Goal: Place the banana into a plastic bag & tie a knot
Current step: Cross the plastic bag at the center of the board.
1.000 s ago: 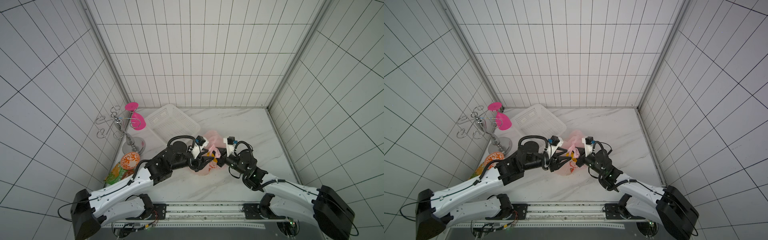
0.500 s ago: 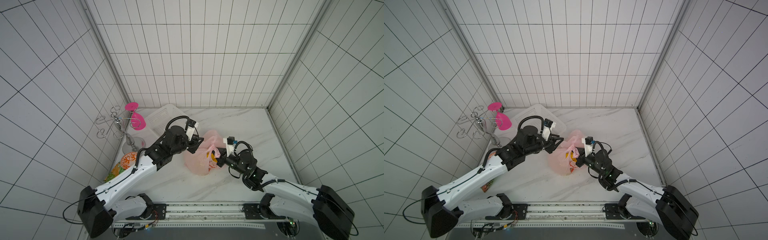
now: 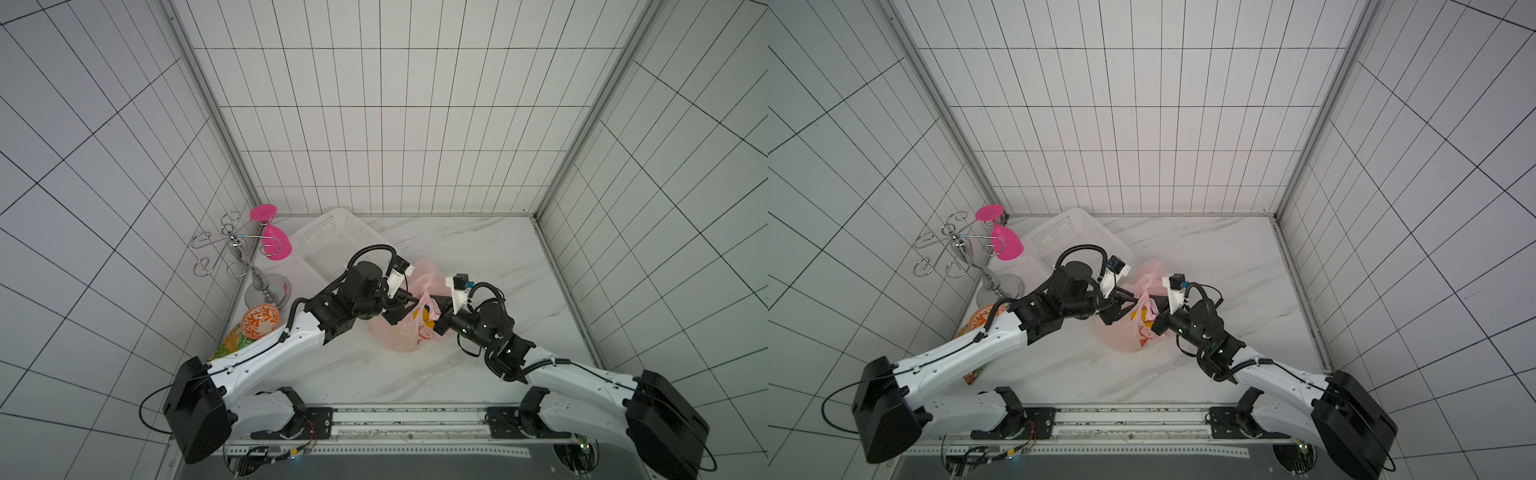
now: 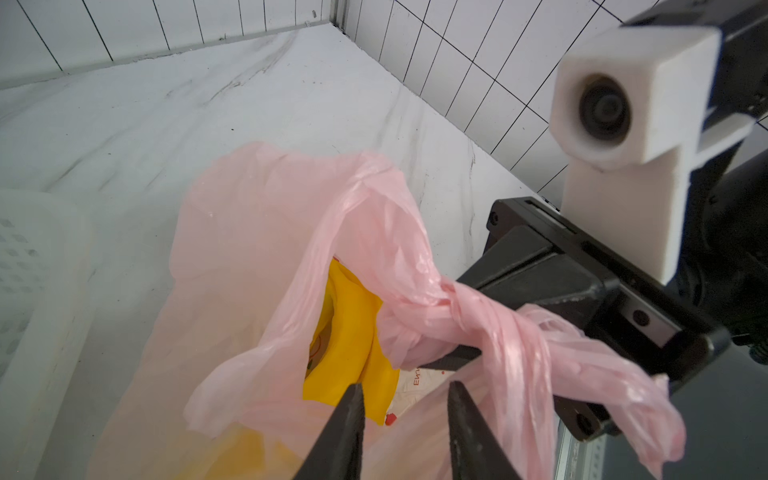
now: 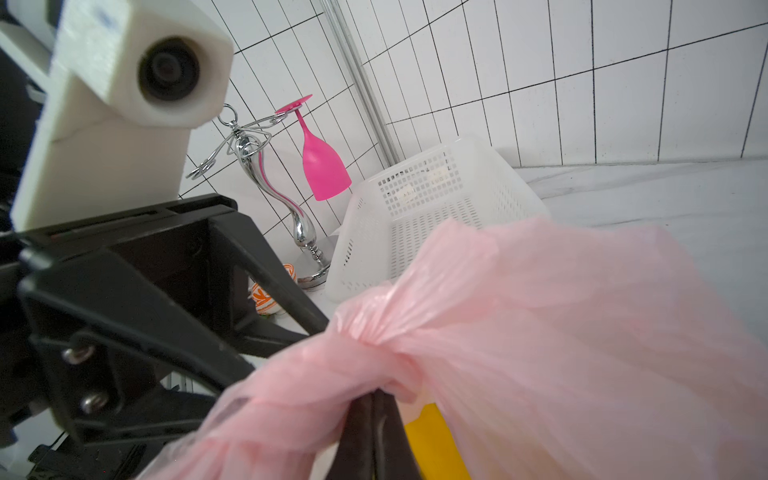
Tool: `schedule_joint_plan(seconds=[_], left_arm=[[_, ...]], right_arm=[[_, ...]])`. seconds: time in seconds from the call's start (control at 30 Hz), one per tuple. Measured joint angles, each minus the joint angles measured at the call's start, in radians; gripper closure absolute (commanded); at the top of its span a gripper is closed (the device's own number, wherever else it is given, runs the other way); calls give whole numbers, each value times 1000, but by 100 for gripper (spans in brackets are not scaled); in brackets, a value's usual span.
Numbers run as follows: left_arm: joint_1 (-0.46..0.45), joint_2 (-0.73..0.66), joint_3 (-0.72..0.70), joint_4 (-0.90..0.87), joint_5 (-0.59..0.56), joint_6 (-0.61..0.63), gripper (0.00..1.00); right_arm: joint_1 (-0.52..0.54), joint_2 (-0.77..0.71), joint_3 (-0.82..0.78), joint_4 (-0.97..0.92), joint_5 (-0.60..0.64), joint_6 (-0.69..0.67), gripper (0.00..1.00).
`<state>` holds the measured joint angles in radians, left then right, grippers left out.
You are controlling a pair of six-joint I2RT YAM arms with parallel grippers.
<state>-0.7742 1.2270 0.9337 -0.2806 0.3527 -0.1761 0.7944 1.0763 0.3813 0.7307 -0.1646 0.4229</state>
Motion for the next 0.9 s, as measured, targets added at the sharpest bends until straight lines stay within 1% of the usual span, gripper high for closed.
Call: schedule_joint_plan(seconds=[0.17,0.4,0.5,0.6,0.67,0.9], left_arm=[[-19,2,-5,39,12,-5,61],[-22,15,-9,71,14,-19,61],[-22,16,-9,74,12,-19,68],[-18,15,-10,76,4,-20,80],[-13,14,-11,76,-7,-22,86],[-11,14,-13,76,-31,-13,96]], right_arm=[[0,0,0,9,-40,-9,100],[-2,11,0,45,-90,-13,100],[-8,17,0,56,-103,-12,100],[-14,21,-3,66,-106,-9,100],[-16,24,-3,69,-101,-7,100],[-18,26,-6,68,-84,-4,100]])
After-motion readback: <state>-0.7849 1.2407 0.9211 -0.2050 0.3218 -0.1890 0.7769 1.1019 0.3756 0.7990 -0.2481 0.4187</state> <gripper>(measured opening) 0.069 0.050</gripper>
